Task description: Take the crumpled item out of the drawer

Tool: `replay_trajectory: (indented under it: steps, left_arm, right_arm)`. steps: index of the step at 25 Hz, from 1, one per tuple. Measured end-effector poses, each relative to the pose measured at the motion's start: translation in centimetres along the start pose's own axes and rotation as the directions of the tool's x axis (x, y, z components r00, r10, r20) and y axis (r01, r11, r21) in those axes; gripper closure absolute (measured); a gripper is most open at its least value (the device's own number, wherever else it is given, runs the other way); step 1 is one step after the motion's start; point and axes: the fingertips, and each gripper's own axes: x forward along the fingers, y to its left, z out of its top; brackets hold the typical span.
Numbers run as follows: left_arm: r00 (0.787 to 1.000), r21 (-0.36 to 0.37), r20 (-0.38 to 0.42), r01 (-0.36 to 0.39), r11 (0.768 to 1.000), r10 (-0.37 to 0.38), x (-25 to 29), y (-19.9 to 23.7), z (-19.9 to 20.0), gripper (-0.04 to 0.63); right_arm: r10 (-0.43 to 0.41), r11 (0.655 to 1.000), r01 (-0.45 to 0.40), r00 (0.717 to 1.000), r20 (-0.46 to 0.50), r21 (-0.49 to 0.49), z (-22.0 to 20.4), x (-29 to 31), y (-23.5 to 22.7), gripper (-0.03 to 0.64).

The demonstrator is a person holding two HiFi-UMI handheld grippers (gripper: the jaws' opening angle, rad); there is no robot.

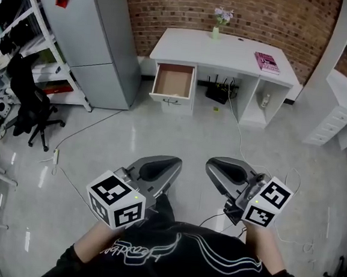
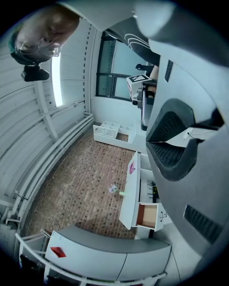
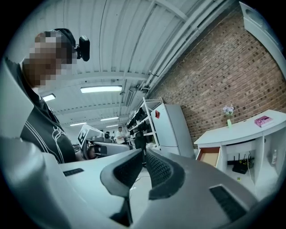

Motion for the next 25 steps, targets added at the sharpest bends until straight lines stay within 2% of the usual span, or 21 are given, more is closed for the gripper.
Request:
replay_trajectory:
  steps: [4,9,16,21,25]
  left_arm:
    - [1.000,-0.023,-0.007,-0.001,1.000,0.000,1.2,3.9,-0.4,0.572]
    - [1.000,-0.058,-0.026,-0.007,0.998,0.005,2.9,10.8,-0.2,0.572]
    - [0.995,-0.113,-0.101,-0.006,0.994,-0.006,8.3,23.8,2.1,0.572]
    - [0.986,-0.144,-0.155,0.035,0.989,-0.058,11.0,33.4,2.3,0.572]
    - [0.980,-0.143,-0.175,0.066,0.988,-0.091,13.1,40.4,2.9,0.572]
  right_arm:
    - [-0.004,1.000,0.005,1.000,-0.027,0.021,-0.9,2.8,-2.8,0.563]
    - [-0.003,0.998,0.007,0.998,-0.063,0.058,-1.8,8.4,-7.2,0.563]
    - [-0.020,0.988,0.036,0.994,-0.111,0.151,-1.2,17.8,-17.1,0.563]
    - [-0.045,0.977,0.074,0.989,-0.144,0.199,-1.6,25.5,-23.1,0.563]
    - [-0.063,0.969,0.100,0.984,-0.167,0.224,-1.8,30.8,-28.0,0.563]
